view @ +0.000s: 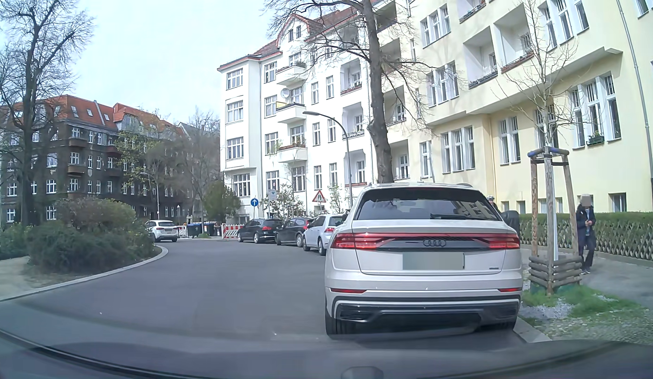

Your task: Follow the waypoints while adhering to traffic rules and regulations

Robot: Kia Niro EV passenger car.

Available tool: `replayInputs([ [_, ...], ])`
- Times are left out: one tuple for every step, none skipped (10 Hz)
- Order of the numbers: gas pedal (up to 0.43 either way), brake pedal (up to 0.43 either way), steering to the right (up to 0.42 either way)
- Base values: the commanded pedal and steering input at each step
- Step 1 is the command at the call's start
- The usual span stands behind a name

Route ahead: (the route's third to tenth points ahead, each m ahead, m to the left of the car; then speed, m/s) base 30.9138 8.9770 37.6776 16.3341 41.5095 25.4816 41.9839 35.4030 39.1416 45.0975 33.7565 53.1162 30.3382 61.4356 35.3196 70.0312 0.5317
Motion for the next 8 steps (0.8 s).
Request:
replayInputs([
  [0.098,0.0,-0.969],
  [0.098,0.0,-0.968],
  [0.098,0.0,-0.967],
  [0.098,0.0,-0.964],
  [0.098,0.0,-0.961],
  [0.087,0.0,-0.954],
  [0.079,0.0,-0.936],
  [0.067,0.0,-0.91],
])
